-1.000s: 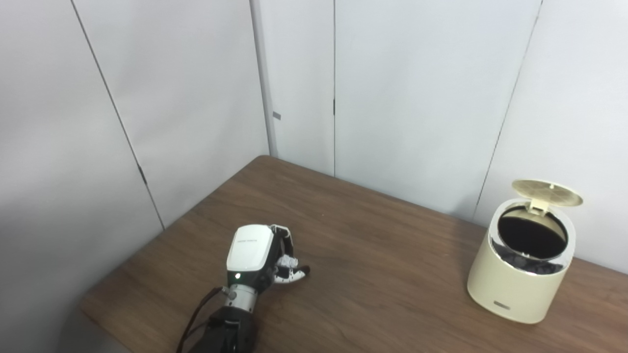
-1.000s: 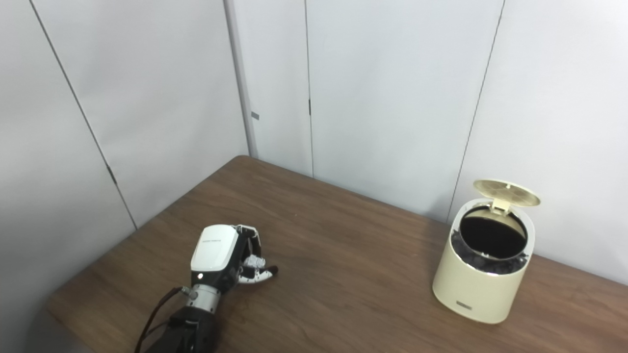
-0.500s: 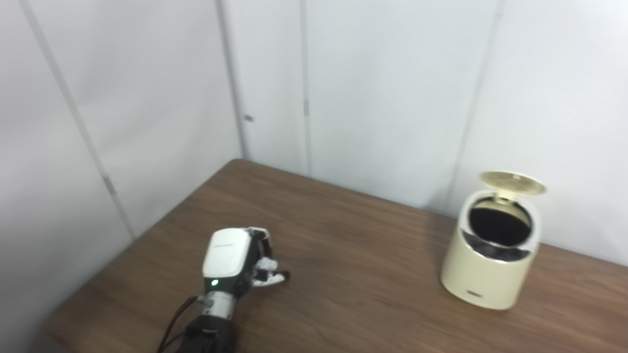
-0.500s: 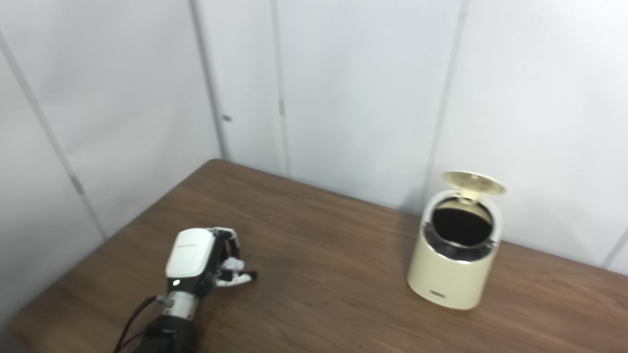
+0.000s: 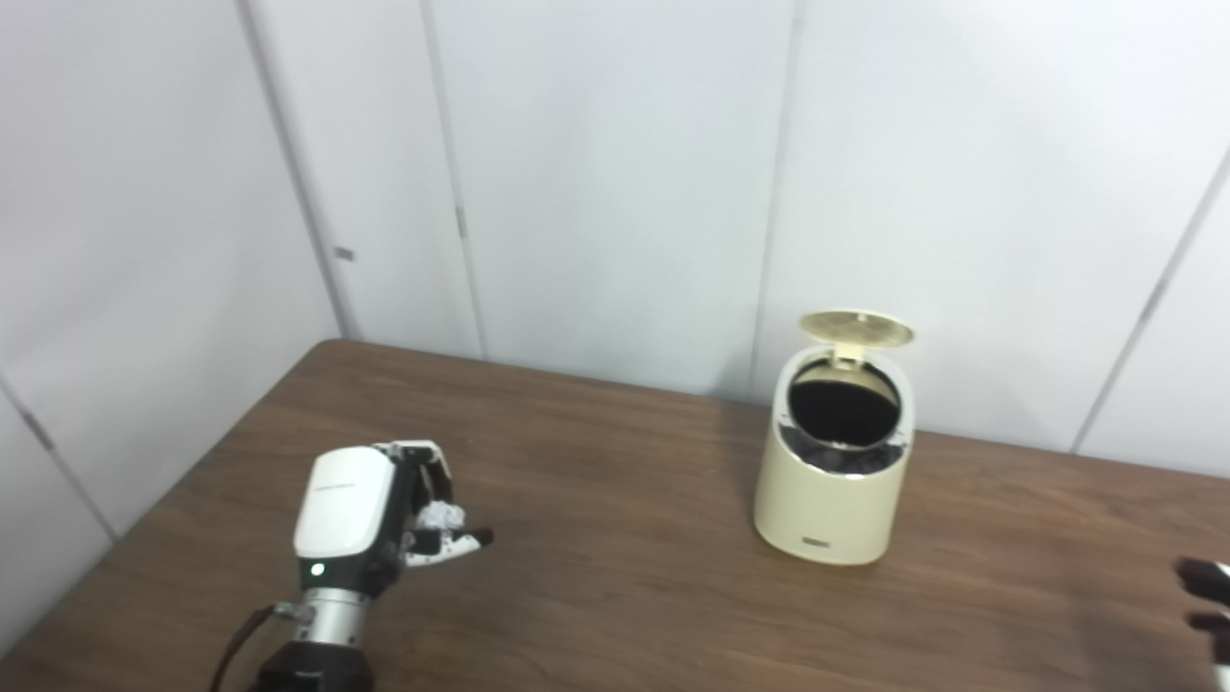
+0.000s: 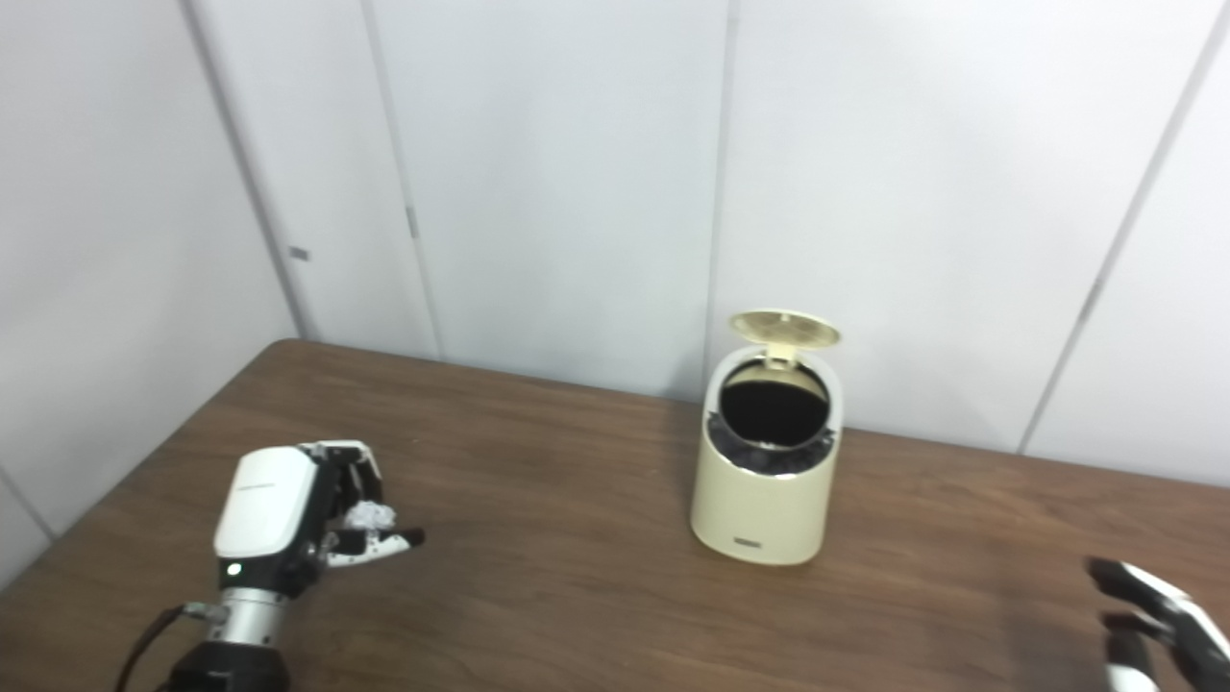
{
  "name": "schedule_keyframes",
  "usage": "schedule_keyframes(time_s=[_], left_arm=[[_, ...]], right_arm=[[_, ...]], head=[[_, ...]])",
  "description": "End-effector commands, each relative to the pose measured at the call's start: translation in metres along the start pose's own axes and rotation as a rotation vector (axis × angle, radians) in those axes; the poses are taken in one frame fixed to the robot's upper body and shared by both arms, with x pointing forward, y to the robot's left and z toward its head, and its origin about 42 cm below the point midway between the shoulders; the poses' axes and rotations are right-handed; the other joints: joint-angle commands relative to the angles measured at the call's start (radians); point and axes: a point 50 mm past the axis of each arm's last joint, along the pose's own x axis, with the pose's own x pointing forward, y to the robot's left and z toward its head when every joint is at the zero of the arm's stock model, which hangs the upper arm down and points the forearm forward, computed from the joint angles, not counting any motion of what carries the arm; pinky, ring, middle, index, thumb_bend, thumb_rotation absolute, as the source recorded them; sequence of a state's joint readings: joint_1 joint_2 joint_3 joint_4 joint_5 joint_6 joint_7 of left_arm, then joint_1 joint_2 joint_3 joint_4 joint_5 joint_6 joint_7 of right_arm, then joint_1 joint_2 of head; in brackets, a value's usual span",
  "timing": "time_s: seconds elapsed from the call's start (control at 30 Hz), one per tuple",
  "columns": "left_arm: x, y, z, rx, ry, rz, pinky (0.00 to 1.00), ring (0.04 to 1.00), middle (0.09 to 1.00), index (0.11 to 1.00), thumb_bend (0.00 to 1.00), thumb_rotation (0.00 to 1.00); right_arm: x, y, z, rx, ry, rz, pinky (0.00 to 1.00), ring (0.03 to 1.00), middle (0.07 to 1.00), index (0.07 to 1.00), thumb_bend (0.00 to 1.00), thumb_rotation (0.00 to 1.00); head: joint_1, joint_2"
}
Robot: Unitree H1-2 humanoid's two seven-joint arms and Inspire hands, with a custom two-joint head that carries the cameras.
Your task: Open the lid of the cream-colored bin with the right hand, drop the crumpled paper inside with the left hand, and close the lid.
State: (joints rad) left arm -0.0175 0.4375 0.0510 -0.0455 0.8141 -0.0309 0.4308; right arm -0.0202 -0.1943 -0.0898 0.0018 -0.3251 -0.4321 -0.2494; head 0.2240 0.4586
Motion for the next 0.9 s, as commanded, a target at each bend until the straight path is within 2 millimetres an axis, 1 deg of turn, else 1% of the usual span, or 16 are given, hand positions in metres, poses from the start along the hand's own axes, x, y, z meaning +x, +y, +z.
schedule_keyframes(time_s=[0.0, 0.07, 0.2, 0.33, 0.4, 0.47, 0.53, 0.57, 0.6, 0.63, 0.77, 0.87], left_arm=[[0.019, 0.020, 0.009, -0.018, -0.076, 0.090, 0.10, 0.142, 0.201, 0.236, 0.81, 0.00], [0.023, 0.024, 0.018, -0.041, -0.095, 0.101, 0.10, 0.140, 0.199, 0.237, 0.80, 0.00], [0.030, 0.031, 0.038, -0.055, -0.133, 0.124, 0.10, 0.146, 0.209, 0.248, 0.77, 0.00], [0.037, 0.036, 0.062, -0.079, -0.184, 0.144, 0.10, 0.139, 0.204, 0.244, 0.75, 0.00], [0.040, 0.038, 0.075, -0.107, -0.207, 0.151, 0.09, 0.134, 0.200, 0.245, 0.74, 0.00], [0.043, 0.039, 0.087, -0.131, -0.222, 0.154, 0.09, 0.130, 0.196, 0.244, 0.74, 0.00], [0.047, 0.039, 0.100, -0.145, -0.233, 0.155, 0.09, 0.130, 0.196, 0.249, 0.73, 0.00], [0.050, 0.038, 0.105, -0.153, -0.236, 0.155, 0.09, 0.133, 0.201, 0.357, 0.62, 0.02], [0.052, 0.037, 0.111, -0.161, -0.239, 0.152, 0.09, 0.139, 0.208, 0.424, 0.56, 0.03], [0.055, 0.036, 0.115, -0.166, -0.242, 0.152, 0.10, 0.144, 0.213, 0.447, 0.54, 0.03], [0.063, 0.030, 0.128, -0.186, -0.263, 0.156, 0.10, 0.142, 0.212, 0.469, 0.51, 0.04], [0.069, 0.024, 0.138, -0.208, -0.279, 0.146, 0.09, 0.134, 0.199, 0.470, 0.51, 0.04]], right_arm=[[-0.012, 0.016, 0.002, 0.043, 0.007, -0.014, 0.59, 0.707, 0.723, 0.699, 0.21, 0.95], [-0.012, 0.018, 0.004, 0.056, 0.013, -0.016, 0.60, 0.715, 0.728, 0.697, 0.17, 0.91], [-0.013, 0.020, 0.010, 0.060, 0.008, -0.012, 0.61, 0.717, 0.726, 0.693, 0.13, 0.84], [-0.013, 0.021, 0.015, 0.060, 0.013, -0.015, 0.60, 0.711, 0.720, 0.692, 0.12, 0.77], [-0.013, 0.021, 0.016, 0.065, 0.013, -0.017, 0.60, 0.707, 0.717, 0.688, 0.11, 0.67], [-0.013, 0.022, 0.016, 0.058, 0.010, -0.015, 0.60, 0.705, 0.713, 0.684, 0.10, 0.64], [-0.012, 0.023, 0.015, 0.051, 0.006, -0.011, 0.60, 0.705, 0.712, 0.683, 0.10, 0.62], [-0.012, 0.024, 0.015, 0.047, 0.006, -0.010, 0.59, 0.701, 0.709, 0.681, 0.10, 0.62], [-0.011, 0.025, 0.015, 0.048, 0.009, -0.011, 0.59, 0.699, 0.706, 0.680, 0.11, 0.62], [-0.011, 0.027, 0.015, 0.051, 0.013, -0.012, 0.59, 0.697, 0.704, 0.678, 0.11, 0.62], [-0.011, 0.032, 0.017, 0.066, 0.027, -0.012, 0.59, 0.697, 0.705, 0.681, 0.13, 0.62], [-0.010, 0.038, 0.018, 0.058, 0.025, -0.009, 0.59, 0.695, 0.701, 0.684, 0.10, 0.59]], head=[[-0.005, 0.003], [-0.009, 0.004], [-0.026, 0.007], [-0.038, 0.006], [-0.041, 0.006], [-0.042, 0.008], [-0.044, 0.006], [-0.046, 0.005], [-0.051, 0.004], [-0.057, 0.004], [-0.062, 0.000], [-0.077, -0.007]])
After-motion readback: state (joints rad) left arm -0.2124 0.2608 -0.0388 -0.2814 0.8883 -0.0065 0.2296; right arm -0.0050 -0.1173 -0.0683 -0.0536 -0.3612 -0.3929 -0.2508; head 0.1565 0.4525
